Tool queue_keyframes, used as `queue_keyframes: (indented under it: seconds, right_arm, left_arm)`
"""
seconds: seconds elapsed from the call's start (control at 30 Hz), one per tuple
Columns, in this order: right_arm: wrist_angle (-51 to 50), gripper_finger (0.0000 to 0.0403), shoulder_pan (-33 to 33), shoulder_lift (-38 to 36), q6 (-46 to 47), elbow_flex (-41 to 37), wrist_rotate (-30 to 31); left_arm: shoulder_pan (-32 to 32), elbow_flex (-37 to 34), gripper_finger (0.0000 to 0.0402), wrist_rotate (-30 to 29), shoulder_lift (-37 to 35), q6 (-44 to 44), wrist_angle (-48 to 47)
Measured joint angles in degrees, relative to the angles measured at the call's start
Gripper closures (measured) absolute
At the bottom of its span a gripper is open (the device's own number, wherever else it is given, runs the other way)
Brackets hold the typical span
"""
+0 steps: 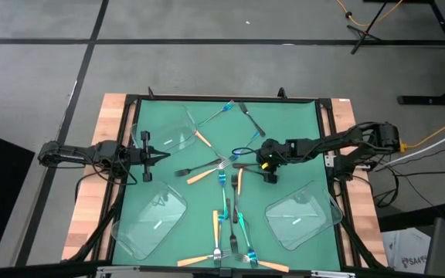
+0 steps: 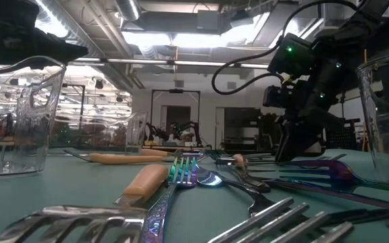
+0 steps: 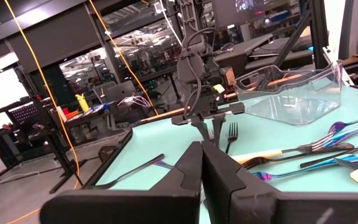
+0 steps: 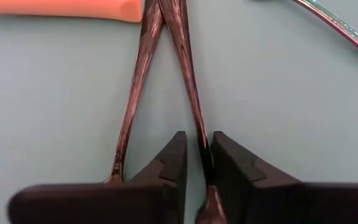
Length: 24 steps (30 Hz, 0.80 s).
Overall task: Sort silverware by color (type)
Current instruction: Put the black fork into the bottom right transparent bin
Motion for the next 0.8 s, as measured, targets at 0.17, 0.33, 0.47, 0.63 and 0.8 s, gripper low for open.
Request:
queue_keyframes:
  seconds: [0.17,0.33,0.47,0.63,0.8]
  right_arm:
    - [0.0,0.0387,0.0,0.0,0.0,0.0,0.3]
    - [0.0,0.0395,0.0,0.0,0.0,0.0,0.4]
    - [0.0,0.0396,0.0,0.0,0.0,0.0,0.4]
    - [0.0,0.0398,0.0,0.0,0.0,-0.1,0.4]
    - [-0.1,0.0401,0.0,0.0,-0.1,0.2,0.4]
  left_arm:
    - [0.0,0.0,0.0401,0.0,0.0,0.0,0.0]
    - [0.0,0.0,0.0401,0.0,0.0,0.0,0.0]
    - [0.0,0.0,0.0401,0.0,0.0,0.0,0.0]
    - [0.0,0.0,0.0401,0.0,0.0,0.0,0.0]
    - [0.0,0.0,0.0401,0.0,0.0,0.0,0.0]
